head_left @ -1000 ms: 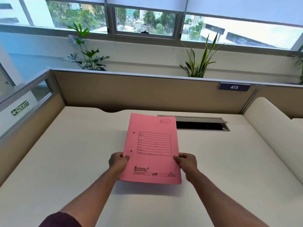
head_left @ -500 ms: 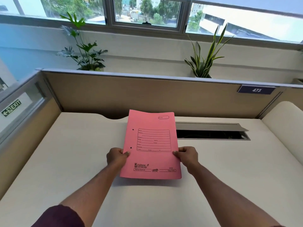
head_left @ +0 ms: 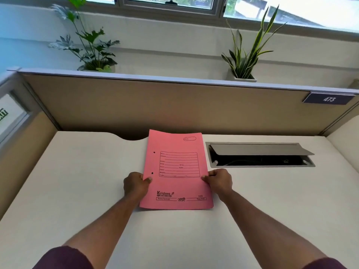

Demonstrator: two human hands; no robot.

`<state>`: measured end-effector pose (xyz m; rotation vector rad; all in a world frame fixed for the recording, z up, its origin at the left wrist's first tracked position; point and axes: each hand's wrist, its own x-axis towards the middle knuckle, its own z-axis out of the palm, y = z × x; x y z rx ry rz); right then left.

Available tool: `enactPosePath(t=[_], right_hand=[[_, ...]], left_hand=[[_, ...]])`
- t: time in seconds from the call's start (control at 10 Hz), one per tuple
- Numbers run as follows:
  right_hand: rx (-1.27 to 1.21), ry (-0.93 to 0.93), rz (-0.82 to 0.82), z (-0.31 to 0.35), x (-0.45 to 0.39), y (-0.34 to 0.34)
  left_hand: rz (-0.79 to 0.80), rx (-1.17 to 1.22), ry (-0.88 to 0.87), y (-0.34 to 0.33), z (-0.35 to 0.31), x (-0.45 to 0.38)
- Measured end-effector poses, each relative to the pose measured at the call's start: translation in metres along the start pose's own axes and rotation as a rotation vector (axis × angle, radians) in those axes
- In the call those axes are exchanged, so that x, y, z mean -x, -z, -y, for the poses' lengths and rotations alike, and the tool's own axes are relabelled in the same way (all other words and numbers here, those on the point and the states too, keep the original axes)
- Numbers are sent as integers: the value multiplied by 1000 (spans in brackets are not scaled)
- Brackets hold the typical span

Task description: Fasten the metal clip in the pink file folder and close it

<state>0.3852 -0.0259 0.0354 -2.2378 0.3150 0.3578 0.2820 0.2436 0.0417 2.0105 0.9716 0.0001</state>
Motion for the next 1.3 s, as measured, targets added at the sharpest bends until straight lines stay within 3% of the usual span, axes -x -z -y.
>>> enactPosePath(t=[0.8, 1.1, 1.3], right_hand=[[100, -40, -132, -13, -5, 7], [90, 43, -21, -16, 16, 13], [117, 163, 145, -14, 47, 29]], left_hand=[[-119, -211, -144, -18, 2, 10], [35, -361, -140, -16, -3, 33], [166, -442, -175, -11, -9, 67]])
